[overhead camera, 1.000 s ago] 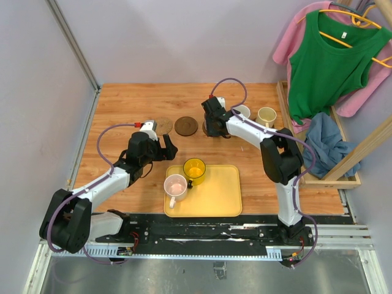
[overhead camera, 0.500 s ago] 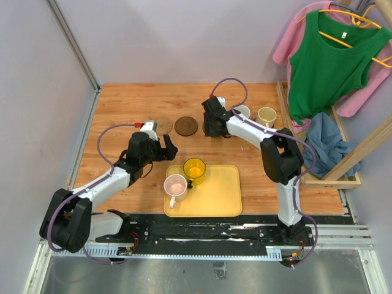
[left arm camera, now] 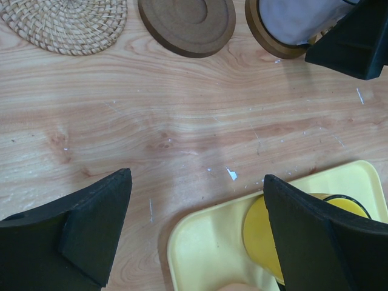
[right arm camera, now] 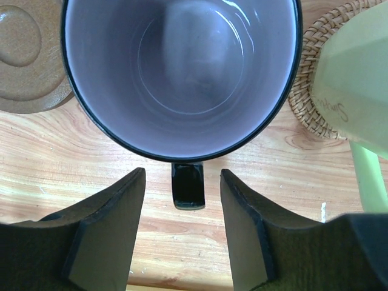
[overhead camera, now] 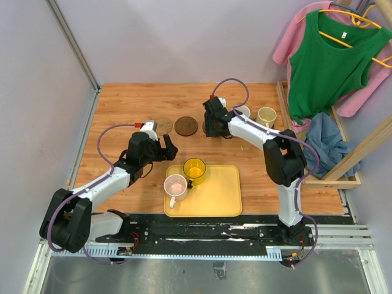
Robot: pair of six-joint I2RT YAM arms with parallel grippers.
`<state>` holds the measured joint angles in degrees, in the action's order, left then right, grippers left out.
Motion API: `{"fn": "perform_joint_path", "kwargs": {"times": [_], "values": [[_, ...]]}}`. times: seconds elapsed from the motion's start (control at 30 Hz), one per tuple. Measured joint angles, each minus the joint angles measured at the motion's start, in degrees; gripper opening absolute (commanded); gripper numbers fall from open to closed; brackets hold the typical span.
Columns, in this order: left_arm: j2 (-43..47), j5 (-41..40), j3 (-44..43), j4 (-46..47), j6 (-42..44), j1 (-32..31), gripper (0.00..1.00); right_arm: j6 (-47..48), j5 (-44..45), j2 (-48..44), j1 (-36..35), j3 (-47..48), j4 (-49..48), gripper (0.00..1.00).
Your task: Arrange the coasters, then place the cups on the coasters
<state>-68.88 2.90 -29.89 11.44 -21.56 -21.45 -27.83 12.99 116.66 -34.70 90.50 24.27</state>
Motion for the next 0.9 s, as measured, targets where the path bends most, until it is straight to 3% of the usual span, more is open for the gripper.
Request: {"fn": "perform_joint_path", "kwargs": {"times": [0.57, 0.9], "values": [[1.4, 0.0, 0.0, -0.1, -0.6, 0.0, 0.93, -0.3, -0.6, -0.3, -1.3, -0.2, 0.0, 0.53], [2.7, 1.2, 0.0, -1.3, -0.5, 0.0, 0.94, -0.9, -0.3, -3.1, -1.7, -3.8, 0.1, 0.66]]}}
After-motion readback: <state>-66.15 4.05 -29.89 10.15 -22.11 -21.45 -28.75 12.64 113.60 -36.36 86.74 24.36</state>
